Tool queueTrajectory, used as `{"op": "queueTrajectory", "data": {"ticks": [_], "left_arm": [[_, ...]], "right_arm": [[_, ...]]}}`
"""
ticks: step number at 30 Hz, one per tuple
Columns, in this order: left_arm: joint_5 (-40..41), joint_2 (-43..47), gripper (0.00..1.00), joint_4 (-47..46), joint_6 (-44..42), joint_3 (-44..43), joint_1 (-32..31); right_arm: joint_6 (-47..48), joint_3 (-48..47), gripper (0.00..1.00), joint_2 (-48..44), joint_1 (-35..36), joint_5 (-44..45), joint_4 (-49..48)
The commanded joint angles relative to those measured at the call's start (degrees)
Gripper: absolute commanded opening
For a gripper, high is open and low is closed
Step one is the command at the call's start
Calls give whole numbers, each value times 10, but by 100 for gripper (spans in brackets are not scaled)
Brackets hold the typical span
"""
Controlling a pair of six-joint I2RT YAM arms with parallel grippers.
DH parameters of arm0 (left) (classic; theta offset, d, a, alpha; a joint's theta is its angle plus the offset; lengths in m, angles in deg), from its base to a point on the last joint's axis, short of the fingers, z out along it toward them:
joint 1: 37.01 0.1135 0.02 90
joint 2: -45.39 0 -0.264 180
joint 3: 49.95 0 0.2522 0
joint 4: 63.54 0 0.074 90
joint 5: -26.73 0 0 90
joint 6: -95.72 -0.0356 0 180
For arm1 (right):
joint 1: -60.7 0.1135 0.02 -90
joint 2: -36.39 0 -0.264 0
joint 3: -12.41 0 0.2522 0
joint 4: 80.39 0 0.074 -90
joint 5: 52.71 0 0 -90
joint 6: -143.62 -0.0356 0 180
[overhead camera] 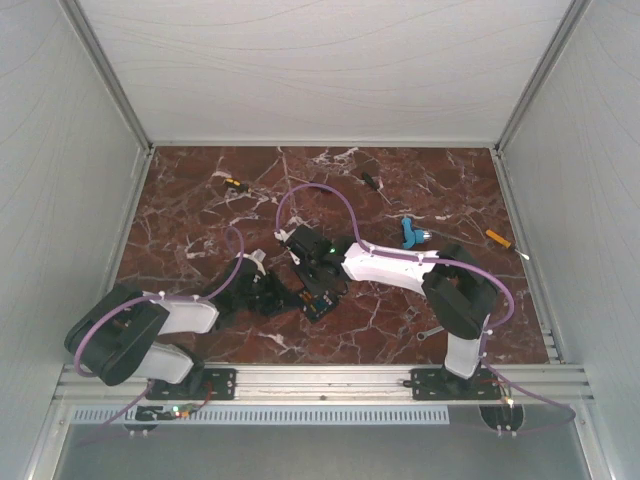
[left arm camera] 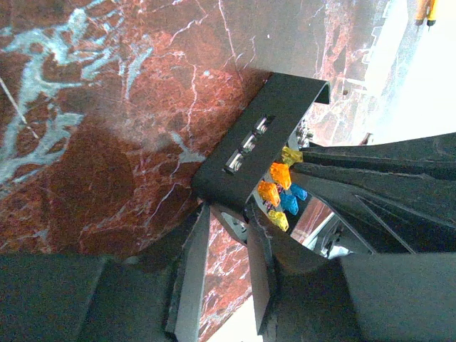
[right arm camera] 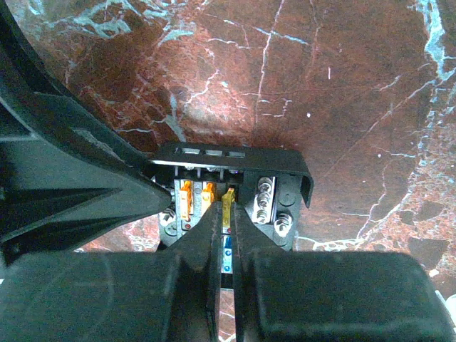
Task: Snap on the fuse box
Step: Install the fuse at the fuse box base.
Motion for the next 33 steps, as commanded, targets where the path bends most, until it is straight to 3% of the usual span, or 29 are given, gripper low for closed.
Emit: {"op": "queueTrajectory", "data": {"ticks": [1,17,25,30,33], "left_arm": [[2,0,27,-10,4,-12,3],[3,0,27,-8,-1,-13,3],[-9,13,27,-1,-12,-22,-5],[-4,39,28,11,-18,-23,-7],[-3,54,28,28,-26,-27,-8]], "right_arm": [[7,54,0,73,-4,28,92],[24,-26,0,154,-7,58,97],[16,43,0,62,3,38,84],[15,21,0,-5,5,40,78],[20,5,7,-16,5,46,78]]}}
